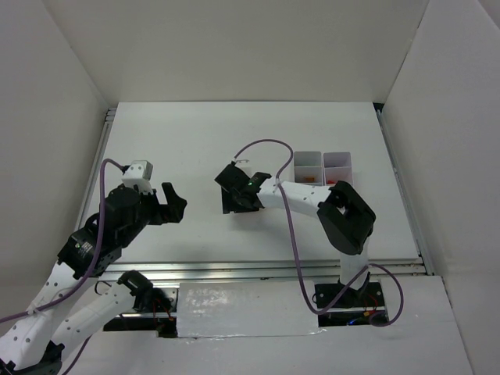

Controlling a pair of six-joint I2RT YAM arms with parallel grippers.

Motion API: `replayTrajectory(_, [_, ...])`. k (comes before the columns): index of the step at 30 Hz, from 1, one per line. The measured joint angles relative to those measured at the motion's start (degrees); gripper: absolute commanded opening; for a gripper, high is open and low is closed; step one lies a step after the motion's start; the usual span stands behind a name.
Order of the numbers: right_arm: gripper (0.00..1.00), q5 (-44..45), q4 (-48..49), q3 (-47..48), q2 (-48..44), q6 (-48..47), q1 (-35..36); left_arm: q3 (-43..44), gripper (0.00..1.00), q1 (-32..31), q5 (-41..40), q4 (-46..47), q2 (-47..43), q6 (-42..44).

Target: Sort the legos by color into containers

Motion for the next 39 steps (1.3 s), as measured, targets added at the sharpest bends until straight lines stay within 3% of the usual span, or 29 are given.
replayTrajectory(16, [0.70, -1.49, 0.37, 0.52, 4.63, -1.03, -2.21, 0.00, 1.00, 0.00, 0.24, 0.00, 0.00, 0.02])
replayTrajectory(35, [0.64, 1.92, -1.90, 10.03, 11.28, -2.10, -2.54, 0.00, 1.00, -0.04, 1.22, 0.13, -0.26, 0.07])
replayTrajectory(39, [0.54, 2.71, -2.82, 10.14, 11.58, -1.97, -2.62, 0.00, 1.00, -0.04, 1.31, 0.15, -0.26, 0.07])
